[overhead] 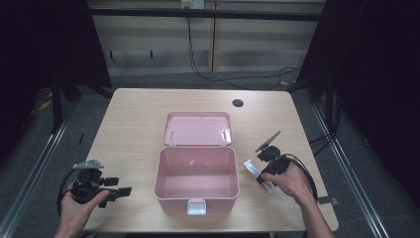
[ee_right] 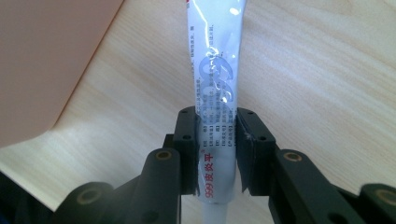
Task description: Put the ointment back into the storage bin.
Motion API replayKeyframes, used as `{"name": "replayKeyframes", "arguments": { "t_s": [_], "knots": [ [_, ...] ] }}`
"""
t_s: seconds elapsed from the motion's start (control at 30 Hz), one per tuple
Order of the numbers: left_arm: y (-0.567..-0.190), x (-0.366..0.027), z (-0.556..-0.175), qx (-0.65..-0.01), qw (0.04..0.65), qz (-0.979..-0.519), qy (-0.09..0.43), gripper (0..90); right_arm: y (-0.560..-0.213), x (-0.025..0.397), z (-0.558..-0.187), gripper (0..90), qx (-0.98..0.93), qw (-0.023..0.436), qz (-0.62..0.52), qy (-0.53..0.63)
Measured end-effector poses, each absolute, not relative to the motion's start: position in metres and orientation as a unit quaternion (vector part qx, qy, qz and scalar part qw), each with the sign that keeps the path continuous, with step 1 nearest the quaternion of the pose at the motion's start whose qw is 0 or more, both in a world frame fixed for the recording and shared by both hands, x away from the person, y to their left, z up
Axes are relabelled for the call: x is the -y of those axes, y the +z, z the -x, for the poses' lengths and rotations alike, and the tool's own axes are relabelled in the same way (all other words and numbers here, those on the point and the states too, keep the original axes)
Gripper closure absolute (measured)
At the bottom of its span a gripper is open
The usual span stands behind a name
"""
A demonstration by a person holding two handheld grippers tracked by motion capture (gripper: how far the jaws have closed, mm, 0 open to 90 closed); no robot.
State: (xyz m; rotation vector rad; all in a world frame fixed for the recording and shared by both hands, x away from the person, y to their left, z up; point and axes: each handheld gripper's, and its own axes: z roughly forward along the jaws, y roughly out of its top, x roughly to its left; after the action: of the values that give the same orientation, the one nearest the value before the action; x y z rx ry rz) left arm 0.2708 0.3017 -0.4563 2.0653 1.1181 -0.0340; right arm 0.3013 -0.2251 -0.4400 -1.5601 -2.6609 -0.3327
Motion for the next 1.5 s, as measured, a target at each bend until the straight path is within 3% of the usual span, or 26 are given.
{"name": "replayKeyframes", "arguments": {
  "t_s": [0.73,1.5],
  "knots": [
    [-0.456,-0.302,-0.271,-0.440,0.390,-0.809,-0.015,23.1,-0.407,0.247,-0.285,71.8,0.881,0.015,0.447,-0.156],
    [-0.455,-0.304,-0.271,-0.435,0.400,-0.806,-0.016,16.1,-0.365,0.252,-0.275,71.8,0.899,0.014,0.406,-0.164]
  ]
}}
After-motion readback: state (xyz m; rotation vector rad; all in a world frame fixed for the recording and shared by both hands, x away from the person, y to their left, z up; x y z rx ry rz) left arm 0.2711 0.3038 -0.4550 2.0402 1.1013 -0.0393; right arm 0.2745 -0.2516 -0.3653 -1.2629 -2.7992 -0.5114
